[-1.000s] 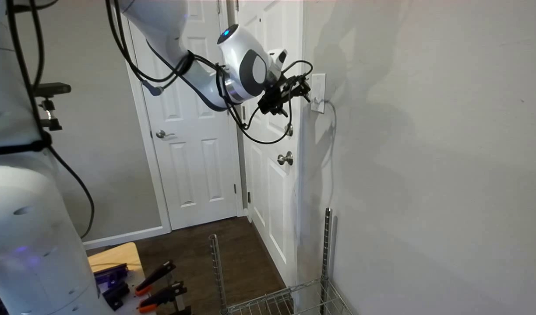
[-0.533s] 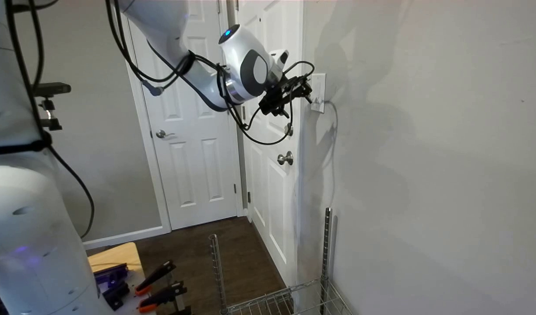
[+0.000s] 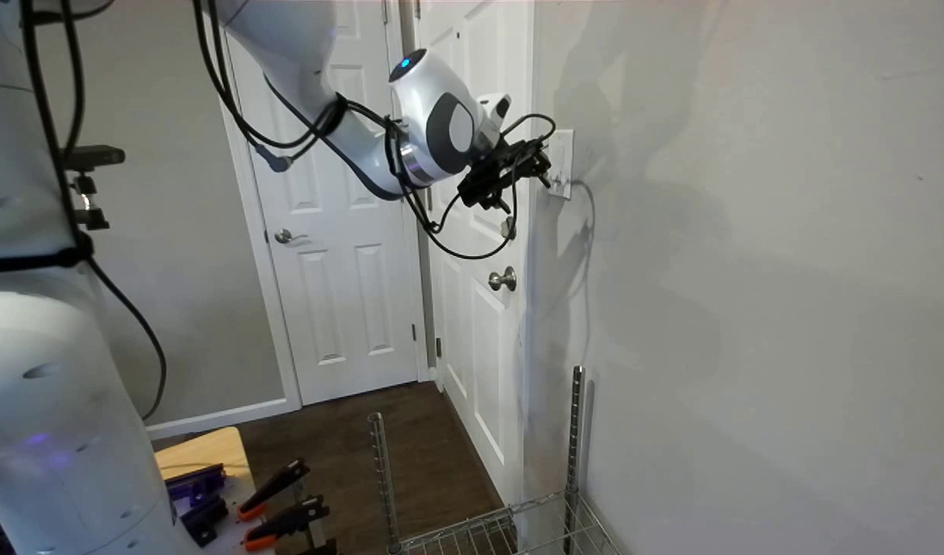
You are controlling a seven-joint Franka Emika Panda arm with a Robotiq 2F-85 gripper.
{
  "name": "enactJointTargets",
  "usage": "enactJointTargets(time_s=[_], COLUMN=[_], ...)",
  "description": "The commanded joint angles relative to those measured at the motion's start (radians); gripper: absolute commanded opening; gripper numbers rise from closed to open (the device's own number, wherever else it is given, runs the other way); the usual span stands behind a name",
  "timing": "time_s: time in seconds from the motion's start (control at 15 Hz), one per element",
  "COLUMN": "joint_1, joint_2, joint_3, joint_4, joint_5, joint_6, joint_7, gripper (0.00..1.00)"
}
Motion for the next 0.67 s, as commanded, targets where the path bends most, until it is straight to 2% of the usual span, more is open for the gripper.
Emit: enactJointTargets(time_s=[0.0, 0.6], joint_1=[-0.001, 0.008], joint_2=[0.008, 0.012], joint_3=[0.009, 0.023], joint_4=[0.021, 0.061], joint_5=[-0.005, -0.007], joint_6=[-0.020, -0.018], joint_7=[-0.011, -0.013], gripper=[1.00, 1.00])
